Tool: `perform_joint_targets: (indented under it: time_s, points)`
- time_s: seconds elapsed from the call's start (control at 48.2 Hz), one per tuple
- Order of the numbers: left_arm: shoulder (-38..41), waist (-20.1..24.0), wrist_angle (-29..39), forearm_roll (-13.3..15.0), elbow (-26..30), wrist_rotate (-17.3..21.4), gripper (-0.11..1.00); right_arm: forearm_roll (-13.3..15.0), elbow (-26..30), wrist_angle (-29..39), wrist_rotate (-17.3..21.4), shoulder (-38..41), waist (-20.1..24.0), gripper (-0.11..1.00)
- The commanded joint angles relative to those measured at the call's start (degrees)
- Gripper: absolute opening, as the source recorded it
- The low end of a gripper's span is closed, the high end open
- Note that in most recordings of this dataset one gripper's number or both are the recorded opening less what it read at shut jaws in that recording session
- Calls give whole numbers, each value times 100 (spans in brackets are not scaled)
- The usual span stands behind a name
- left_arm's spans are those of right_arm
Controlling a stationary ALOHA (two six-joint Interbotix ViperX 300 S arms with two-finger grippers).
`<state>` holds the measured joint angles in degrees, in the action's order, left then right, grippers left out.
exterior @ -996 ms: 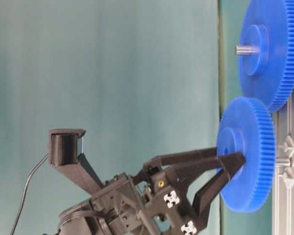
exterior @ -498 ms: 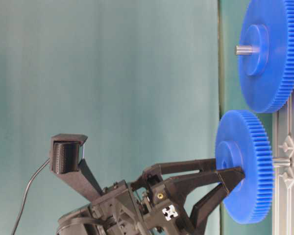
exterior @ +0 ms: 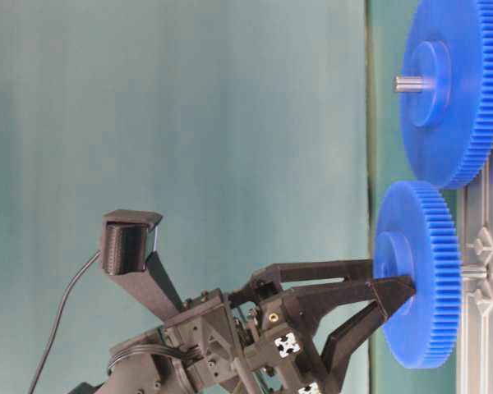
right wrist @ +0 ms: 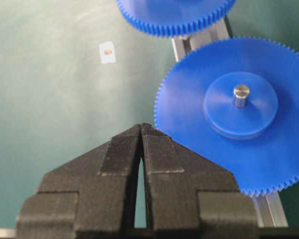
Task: Insert the small gear onto the shaft.
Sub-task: 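Align the gear's bore over the shaft and lower it, meshing with the large gear, then open the left gripper to release the seated gear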
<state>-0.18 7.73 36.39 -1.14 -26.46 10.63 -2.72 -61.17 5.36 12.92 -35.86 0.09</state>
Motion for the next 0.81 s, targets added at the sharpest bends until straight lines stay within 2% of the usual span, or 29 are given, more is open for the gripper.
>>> perform_joint_targets:
  time_s: [0.0,0.332,0.498,0.789]
  points:
    - [-88,97,-18,-18,132,-9,72,-18,44,-53,53,-18,9,8]
    - [-97,79,26,-18,202,-53,72,-18,35,-105,62,-18,9,8]
    - [-123,70,-44,-18,211,-26,89,-18,0,-149,62,-18,0,8]
    - [-387,70,-35,-18,255,-53,88,-18,-26,-193,62,-26,0,8]
